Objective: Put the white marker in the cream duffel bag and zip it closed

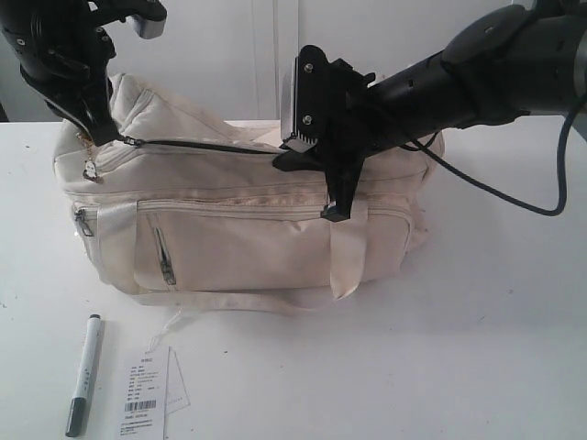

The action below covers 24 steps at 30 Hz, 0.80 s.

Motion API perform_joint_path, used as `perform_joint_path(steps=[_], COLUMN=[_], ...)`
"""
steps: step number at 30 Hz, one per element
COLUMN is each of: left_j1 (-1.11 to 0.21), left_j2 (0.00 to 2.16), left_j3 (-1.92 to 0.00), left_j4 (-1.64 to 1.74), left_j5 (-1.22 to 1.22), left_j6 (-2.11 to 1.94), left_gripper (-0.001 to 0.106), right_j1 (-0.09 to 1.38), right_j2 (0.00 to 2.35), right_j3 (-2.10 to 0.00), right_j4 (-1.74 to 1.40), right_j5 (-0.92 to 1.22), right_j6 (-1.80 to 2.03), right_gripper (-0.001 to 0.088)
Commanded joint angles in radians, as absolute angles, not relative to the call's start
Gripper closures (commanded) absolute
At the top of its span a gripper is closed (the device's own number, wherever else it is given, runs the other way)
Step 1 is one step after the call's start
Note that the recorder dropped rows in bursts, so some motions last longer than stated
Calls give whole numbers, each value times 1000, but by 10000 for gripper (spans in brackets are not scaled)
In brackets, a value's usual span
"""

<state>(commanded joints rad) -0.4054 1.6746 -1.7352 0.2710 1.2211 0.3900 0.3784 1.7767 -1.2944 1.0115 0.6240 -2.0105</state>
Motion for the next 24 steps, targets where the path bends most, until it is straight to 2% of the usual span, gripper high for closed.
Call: perform_joint_path(steps=[5,20,22,24], left_j1=[-362,-360,-360,-360], left_j2=[1675,1675,1675,1675], left_j3=[-1733,-1733,-1733,-1733], left_j4=[243,171,139,122], left_j5=[1221,1221,1221,1221], left_j6=[366,328,328,328], left_gripper=[1053,1053,1053,1053], right_j1=[378,378,378,378], right_j2=[1777,1777,1773,1765], right_j3=[-1294,-1294,-1294,-1294], right_j4=[1011,1011,1011,1013], right_j5=[624,627,624,624], right_j6=[-2011,-1997,-1993,-1982], right_gripper=[868,861,798,689])
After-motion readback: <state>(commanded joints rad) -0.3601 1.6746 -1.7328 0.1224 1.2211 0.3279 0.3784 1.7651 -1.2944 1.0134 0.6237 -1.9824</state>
